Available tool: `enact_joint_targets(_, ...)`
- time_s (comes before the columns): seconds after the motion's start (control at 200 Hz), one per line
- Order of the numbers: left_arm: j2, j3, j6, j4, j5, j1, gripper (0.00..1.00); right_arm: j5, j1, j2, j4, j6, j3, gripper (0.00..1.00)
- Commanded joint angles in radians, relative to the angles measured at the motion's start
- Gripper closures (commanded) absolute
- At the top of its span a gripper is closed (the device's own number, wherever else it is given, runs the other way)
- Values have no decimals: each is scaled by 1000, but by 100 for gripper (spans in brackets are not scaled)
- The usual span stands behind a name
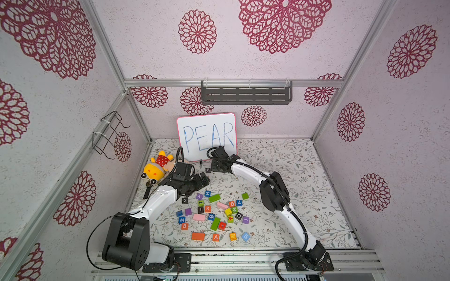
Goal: Spell the uppercase word “pear” with letter blocks
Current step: Place the letter block at the center of the board.
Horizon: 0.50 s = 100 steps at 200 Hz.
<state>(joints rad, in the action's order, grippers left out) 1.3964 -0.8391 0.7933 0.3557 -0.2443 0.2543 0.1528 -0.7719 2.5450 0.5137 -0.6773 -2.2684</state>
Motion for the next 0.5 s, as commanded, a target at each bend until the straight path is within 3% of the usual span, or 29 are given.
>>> enact_joint_targets(0.0,-6,-13,-12,-15,-4,-8,2,-12,6,4,6,-30,-36,82)
enact_joint_targets(0.495,-23,14,-16,-23,1,-9,2,-19,9,48,-3,-49,-46,77)
